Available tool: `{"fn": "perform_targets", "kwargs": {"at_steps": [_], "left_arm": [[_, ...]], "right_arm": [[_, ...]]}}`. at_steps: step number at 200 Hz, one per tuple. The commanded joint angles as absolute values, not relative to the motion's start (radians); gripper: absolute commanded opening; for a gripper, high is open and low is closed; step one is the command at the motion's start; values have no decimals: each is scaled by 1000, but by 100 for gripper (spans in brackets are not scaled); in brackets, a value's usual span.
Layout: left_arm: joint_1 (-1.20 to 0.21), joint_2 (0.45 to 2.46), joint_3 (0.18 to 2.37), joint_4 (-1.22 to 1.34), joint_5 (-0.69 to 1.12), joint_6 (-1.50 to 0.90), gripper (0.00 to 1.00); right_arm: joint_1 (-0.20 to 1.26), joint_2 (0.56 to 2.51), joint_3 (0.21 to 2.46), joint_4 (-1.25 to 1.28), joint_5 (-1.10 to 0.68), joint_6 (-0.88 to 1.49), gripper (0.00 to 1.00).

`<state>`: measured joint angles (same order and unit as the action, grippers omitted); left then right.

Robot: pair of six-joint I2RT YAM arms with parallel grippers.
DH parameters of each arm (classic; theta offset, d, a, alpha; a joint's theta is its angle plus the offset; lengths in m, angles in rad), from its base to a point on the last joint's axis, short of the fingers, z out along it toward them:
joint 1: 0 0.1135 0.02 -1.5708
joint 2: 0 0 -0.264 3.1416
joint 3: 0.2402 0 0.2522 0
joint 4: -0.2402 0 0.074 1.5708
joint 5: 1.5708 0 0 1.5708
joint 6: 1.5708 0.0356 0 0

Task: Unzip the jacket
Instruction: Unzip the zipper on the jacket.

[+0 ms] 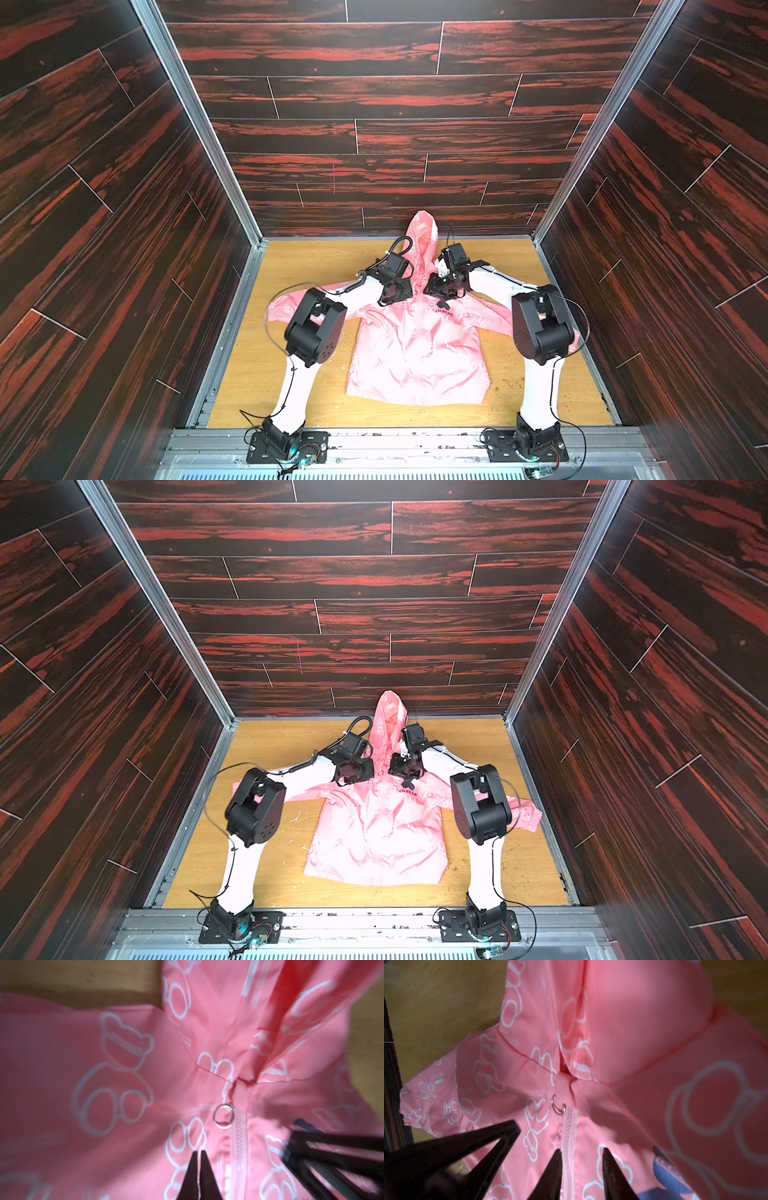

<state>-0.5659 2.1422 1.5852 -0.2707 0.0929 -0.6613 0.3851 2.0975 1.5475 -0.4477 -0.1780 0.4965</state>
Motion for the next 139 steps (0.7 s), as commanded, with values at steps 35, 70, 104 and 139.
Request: {"fn": "perform_targets", "kwargs": {"at_steps": [35,70,104,139], "left_arm": [[-451,2118,1658,-345,121,-607,74],[-421,2200,1776,-475,146,-547,78],[-412,2202,1737,-414,210,-544,77],[-372,2144,1615,-218,349,-584,98]], "right_arm": [[410,2273,1700,-551,-167,486,44],[440,2350,1763,-582,-138,476,46],[454,2387,1783,-551,-165,466,22],[448,2320,1715,-462,-236,457,3]]}}
